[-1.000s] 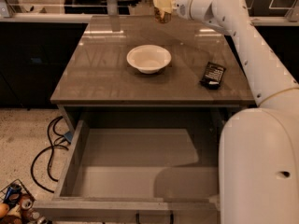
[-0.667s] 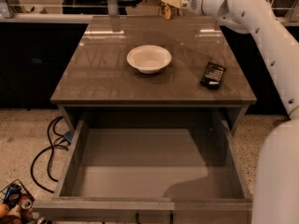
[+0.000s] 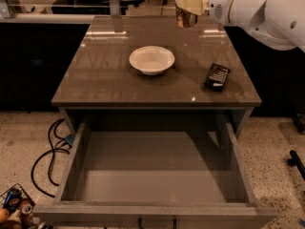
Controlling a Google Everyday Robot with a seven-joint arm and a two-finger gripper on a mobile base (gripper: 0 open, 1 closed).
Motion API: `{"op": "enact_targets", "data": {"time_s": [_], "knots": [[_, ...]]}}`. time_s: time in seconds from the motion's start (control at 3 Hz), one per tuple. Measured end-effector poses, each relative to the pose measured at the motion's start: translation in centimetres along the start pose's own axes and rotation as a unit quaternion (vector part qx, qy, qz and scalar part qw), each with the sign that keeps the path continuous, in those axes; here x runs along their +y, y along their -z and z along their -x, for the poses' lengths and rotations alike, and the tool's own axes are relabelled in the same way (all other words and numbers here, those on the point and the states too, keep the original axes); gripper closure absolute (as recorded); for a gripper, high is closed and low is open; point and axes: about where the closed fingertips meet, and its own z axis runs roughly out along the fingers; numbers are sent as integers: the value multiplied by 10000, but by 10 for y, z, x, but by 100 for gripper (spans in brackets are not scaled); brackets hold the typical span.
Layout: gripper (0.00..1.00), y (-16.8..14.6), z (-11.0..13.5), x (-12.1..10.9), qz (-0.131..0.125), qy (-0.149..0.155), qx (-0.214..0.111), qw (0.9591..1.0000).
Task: Place orange can into top drawer
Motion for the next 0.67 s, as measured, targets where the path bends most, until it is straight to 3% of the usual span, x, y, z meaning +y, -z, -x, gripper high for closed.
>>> {"op": "enact_targets", "data": {"time_s": [0.33,0.67], "knots": [[100,48,5,10,-33,-71,-30,10000],[100,48,5,10,-33,-71,-31,10000]]}}
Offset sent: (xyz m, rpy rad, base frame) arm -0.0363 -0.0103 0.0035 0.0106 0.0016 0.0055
